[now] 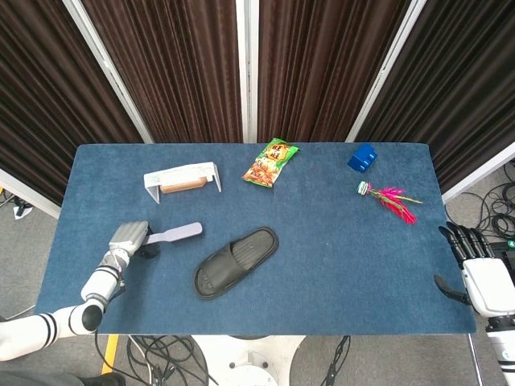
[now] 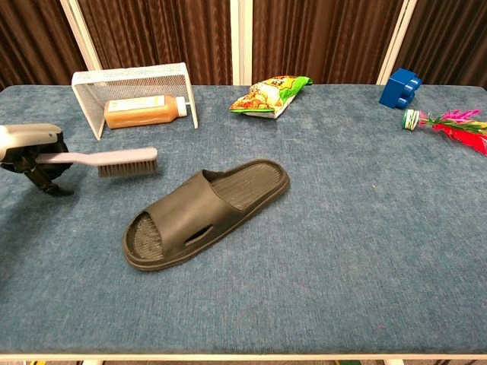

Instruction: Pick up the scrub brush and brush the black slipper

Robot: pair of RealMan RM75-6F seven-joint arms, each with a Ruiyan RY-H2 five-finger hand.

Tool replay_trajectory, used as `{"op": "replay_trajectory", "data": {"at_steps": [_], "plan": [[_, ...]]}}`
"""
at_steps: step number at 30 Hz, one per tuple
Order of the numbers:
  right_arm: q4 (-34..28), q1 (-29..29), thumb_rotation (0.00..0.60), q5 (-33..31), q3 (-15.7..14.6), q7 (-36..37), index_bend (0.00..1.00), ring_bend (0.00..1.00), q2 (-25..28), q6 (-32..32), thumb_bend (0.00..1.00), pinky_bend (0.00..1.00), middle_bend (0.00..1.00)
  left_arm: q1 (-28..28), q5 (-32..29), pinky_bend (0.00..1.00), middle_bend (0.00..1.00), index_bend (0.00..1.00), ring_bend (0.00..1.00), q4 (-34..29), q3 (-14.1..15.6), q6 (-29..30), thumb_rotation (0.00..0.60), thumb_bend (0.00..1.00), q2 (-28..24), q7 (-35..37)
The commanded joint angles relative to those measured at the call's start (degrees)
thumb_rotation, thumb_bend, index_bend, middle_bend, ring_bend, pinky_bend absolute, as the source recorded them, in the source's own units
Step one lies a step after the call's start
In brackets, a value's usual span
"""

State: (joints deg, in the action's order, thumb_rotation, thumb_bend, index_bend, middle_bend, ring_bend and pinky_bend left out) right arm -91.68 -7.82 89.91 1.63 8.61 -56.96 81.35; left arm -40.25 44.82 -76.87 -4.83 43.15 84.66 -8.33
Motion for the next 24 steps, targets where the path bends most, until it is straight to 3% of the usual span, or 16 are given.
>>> {"op": "replay_trajectory", "data": {"at_steps": [1,6,11,18,24], "plan": [[-0.2,-0.3,0.600,0.2,0.0,-0.2,0.00,0.00,0.0,-0.3,0.22,0.00,0.03,4.6,9.5,1.00,1.00,1.00,1.00,2.0,-2.7,5.5,0.600,0.52,1.6,10.6],[-1.1,-1.5,0.600,1.2,-0.3,-1.1,0.00,0.00,0.0,-2.1,0.22,0.00,0.04,9.9,24.6,1.00,1.00,1.00,1.00,6.6,-3.1,17.1,0.600,0.63,4.1,28.2],[-4.3,-6.2,0.600,4.2,-0.8,-2.1,0.00,0.00,0.7,-8.6,0.22,0.00,0.06,12.3,37.4,1.00,1.00,1.00,1.00,12.2,0.3,27.0,0.600,0.67,5.6,39.0],[-8.1,-19.7,0.600,5.8,2.0,-2.4,0.00,0.00,-1.9,-25.3,0.22,0.00,0.06,13.1,50.3,1.00,1.00,1.00,1.00,18.6,6.8,36.1,0.600,0.67,6.6,38.9],[-6.2,-32.5,0.600,-0.4,7.3,-6.0,0.00,0.00,-10.5,-40.4,0.18,0.00,0.04,13.9,56.7,1.00,1.00,1.00,1.00,23.8,10.9,41.0,0.600,0.67,8.5,38.9]]}}
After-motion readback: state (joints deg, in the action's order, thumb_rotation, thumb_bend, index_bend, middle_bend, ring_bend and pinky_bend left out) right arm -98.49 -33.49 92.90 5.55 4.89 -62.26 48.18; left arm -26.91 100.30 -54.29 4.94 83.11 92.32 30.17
